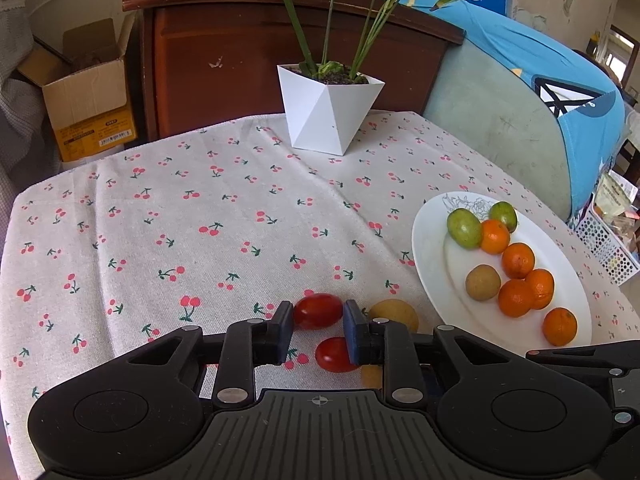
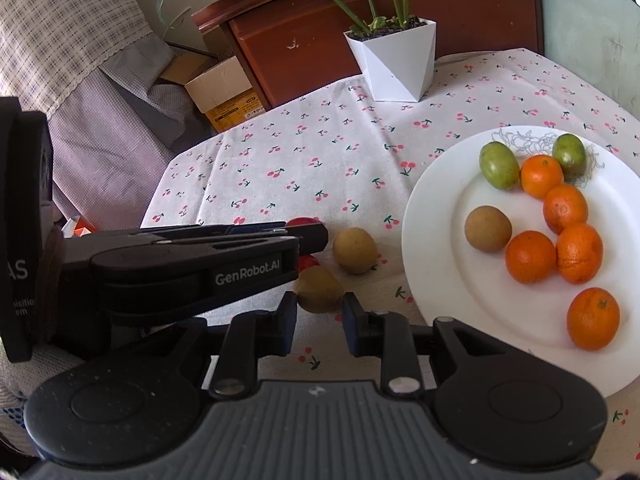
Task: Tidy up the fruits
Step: 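Grasp a red cherry tomato with the left tool while the right tool grasps a kiwi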
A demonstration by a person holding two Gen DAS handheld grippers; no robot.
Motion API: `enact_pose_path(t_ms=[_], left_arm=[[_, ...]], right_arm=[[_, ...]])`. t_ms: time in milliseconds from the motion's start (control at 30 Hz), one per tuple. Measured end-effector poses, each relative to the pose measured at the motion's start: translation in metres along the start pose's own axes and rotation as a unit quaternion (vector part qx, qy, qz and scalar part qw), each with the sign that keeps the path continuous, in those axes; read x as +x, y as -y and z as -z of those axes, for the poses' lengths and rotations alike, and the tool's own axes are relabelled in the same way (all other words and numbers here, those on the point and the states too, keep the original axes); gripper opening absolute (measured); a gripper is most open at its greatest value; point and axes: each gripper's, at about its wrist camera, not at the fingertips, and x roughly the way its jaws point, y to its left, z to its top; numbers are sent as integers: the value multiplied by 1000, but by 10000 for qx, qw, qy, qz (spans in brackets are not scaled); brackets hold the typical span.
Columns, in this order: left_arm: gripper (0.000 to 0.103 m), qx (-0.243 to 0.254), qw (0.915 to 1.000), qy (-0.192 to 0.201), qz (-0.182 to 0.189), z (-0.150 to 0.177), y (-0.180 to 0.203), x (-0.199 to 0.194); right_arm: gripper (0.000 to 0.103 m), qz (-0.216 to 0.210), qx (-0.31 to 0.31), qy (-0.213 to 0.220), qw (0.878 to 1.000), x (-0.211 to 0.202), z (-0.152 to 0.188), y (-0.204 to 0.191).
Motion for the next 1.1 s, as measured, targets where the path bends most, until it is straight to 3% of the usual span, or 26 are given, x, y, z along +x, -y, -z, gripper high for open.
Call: enact_pose_path(t_ms=[200, 333, 367, 400, 533, 733, 800, 867, 1100], left_arm=[[24, 2, 10000, -12, 39, 0, 2, -1], [23, -242, 9997, 3, 67, -5, -6, -3], [23, -319, 9995, 20, 74, -7, -9, -4], [23, -378, 9993, 41, 66, -8, -11, -6], [23, -404, 9991, 133, 30, -12, -12, -10], [24, -582, 9982, 172, -14, -16, -21, -13], [24, -629, 9978, 203, 2, -17, -23, -15], [24, -622, 9978, 210, 9, -18, -23, -15], [24, -645, 9976, 256, -29, -20, -23, -18]], right_arm=[[26, 13, -119, -59, 9999, 2, 2, -2], [16, 15, -166, -83, 9998, 1, 3, -2], [7, 19, -183, -73, 9998, 0, 3, -3], [4, 11, -193, -59, 9998, -1, 2, -3], [4, -73, -211, -32, 9997, -4, 1, -4], [13, -139, -464, 93, 9988, -18, 1, -6], [33, -196, -628, 145, 9977, -26, 2, -8], [41, -175, -742, 84, 9971, -26, 5, -11], [40, 120, -903, 150, 9957, -8, 3, -17]])
